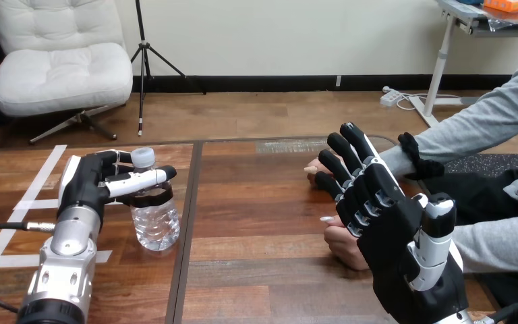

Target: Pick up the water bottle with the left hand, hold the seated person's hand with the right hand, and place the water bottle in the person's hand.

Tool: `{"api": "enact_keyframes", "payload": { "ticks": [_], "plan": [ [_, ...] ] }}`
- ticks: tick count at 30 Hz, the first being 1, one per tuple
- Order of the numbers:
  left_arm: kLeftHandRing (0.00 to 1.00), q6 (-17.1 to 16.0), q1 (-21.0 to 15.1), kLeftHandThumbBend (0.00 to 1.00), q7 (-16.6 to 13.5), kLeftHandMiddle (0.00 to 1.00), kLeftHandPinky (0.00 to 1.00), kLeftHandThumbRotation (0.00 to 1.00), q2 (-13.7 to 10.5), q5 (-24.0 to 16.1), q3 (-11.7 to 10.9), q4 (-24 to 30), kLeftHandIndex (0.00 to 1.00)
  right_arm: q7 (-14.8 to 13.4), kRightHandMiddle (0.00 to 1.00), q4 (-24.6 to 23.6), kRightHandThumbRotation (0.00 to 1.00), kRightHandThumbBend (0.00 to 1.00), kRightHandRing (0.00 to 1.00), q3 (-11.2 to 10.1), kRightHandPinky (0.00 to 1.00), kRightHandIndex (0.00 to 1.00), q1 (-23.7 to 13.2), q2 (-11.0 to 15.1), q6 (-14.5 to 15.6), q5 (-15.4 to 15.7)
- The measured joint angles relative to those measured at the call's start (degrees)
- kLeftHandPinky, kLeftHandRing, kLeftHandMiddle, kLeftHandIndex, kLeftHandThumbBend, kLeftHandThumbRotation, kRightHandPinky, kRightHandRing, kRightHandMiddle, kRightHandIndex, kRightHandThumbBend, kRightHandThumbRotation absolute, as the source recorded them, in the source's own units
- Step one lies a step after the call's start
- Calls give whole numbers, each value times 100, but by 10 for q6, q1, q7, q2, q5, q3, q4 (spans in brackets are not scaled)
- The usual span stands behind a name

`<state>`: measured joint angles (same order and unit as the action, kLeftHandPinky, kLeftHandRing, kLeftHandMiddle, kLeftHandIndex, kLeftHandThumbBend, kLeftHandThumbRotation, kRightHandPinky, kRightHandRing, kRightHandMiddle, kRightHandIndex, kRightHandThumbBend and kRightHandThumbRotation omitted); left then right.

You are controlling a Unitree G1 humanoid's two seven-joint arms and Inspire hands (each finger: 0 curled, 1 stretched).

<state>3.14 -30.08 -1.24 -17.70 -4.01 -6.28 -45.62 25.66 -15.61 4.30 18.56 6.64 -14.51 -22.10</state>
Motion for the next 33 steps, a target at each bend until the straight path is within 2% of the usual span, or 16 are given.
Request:
{"api": "enact_keyframes", "payload": {
  "ticks": [18,33],
  "plan": [
    [38,-17,5,77,-17,44,32,0,0,-15,9,1,43,0,100,0,100,99,100,0,99,100,0,0,0,0],
    [42,-47,15,79,-36,44,38,0,0,-28,9,1,43,0,100,0,100,99,100,0,98,100,0,0,0,0]
  ]
}}
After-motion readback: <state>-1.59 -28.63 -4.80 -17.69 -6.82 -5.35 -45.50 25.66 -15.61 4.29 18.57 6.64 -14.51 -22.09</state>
